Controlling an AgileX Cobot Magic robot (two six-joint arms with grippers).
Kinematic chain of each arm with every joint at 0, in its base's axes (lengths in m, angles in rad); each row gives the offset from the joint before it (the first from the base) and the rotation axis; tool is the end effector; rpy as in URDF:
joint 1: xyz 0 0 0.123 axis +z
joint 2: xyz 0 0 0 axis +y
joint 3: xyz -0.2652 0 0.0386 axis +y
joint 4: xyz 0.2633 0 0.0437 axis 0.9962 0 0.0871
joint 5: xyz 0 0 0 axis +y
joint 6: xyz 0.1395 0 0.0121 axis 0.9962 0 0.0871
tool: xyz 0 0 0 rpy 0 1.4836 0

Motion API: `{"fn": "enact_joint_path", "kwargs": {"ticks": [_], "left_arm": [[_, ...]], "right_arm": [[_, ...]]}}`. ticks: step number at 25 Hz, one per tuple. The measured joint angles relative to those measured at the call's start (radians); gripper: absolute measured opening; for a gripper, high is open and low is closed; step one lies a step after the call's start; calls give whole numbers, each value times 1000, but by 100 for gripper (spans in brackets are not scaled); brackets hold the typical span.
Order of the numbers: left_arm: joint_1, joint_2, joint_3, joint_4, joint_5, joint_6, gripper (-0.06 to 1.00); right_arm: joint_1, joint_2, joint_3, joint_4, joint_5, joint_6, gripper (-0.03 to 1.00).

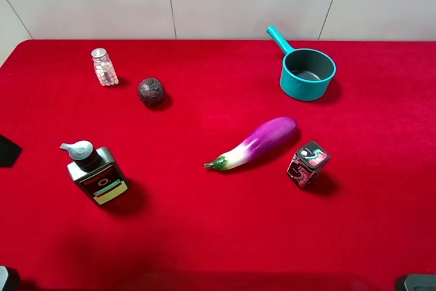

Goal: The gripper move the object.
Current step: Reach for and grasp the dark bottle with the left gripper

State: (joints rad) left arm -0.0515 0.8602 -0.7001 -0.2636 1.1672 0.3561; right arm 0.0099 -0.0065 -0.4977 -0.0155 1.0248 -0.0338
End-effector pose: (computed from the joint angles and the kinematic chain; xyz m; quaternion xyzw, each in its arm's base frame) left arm 0.1669 -0.0422 0.2223 0.1675 0.9638 -0.1015 0.1807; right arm 0.0710 -0.0012 0.2665 -0.0182 0.8424 -0.0142 0.5384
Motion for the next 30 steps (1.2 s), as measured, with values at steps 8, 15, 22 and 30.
{"fn": "enact_joint_path", "kwargs": {"ticks": [8, 15, 22, 30], "left_arm": [[-85, 128, 0, 19, -49, 27, 99], [-151, 214, -5, 58, -83, 45, 99], [-228, 300, -5, 91, -128, 60, 98], [-316, 403, -64, 161, -143, 60, 97]], "right_arm": [[0, 0, 0, 0, 0, 0, 69], [0, 0, 0, 0, 0, 0, 69], [0, 0, 0, 0, 0, 0, 69], [0, 0, 0, 0, 0, 0, 69]]}}
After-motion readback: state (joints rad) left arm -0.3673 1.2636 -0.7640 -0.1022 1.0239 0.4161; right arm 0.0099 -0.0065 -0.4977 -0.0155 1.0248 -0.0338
